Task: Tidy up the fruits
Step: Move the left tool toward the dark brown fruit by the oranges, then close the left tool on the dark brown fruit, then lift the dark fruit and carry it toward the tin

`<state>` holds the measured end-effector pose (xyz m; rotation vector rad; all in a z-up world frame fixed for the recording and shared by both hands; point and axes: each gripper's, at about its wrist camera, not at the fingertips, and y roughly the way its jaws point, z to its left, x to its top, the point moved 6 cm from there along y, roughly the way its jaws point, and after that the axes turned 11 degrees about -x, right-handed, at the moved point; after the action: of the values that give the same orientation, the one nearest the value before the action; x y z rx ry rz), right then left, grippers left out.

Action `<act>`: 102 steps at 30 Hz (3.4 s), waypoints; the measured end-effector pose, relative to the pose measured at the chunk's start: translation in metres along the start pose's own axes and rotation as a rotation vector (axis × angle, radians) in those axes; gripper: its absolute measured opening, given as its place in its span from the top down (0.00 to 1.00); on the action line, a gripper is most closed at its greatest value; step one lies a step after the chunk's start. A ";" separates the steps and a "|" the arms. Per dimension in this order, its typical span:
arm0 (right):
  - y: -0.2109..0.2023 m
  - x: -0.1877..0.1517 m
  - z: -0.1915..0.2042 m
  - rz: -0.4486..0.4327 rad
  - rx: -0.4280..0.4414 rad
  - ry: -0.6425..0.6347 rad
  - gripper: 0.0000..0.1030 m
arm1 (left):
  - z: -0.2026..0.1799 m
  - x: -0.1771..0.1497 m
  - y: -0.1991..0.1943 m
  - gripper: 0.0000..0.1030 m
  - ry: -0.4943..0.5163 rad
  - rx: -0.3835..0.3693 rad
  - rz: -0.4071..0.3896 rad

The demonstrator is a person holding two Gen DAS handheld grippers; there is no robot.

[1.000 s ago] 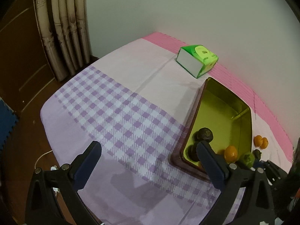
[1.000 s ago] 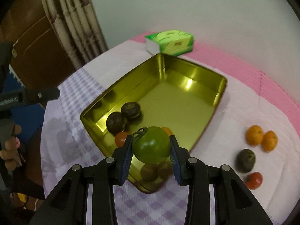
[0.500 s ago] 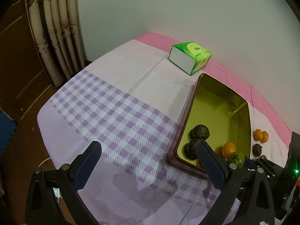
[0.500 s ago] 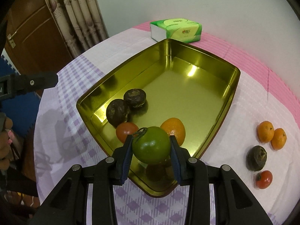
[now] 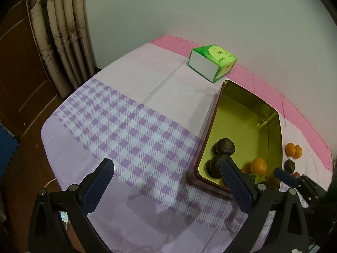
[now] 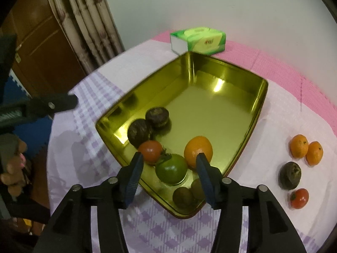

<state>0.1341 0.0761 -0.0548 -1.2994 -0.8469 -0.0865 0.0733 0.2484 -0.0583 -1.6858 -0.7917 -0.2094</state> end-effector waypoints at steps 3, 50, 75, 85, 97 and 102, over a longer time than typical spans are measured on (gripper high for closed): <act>-0.016 0.003 -0.011 -0.046 -0.004 0.032 0.39 | 0.000 0.000 0.000 0.02 0.003 0.001 0.001; -0.017 -0.133 -0.327 0.034 -0.470 0.338 0.00 | -0.250 -0.060 0.066 0.02 0.517 -0.205 0.176; -0.017 -0.133 -0.329 0.035 -0.471 0.338 0.00 | -0.316 -0.048 0.149 0.32 0.437 -0.268 0.426; -0.018 -0.132 -0.328 0.035 -0.472 0.339 0.00 | -0.318 -0.050 0.170 0.37 0.380 -0.250 0.489; -0.017 -0.132 -0.329 0.035 -0.472 0.339 0.00 | -0.312 -0.055 0.186 0.56 0.355 -0.230 0.497; -0.017 -0.131 -0.328 0.035 -0.473 0.339 0.00 | -0.313 -0.056 0.185 0.65 0.358 -0.253 0.503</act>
<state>0.1967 -0.2652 -0.1251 -1.6794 -0.5252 -0.4899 0.2271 -0.0733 -0.1474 -1.9554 -0.0651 -0.2562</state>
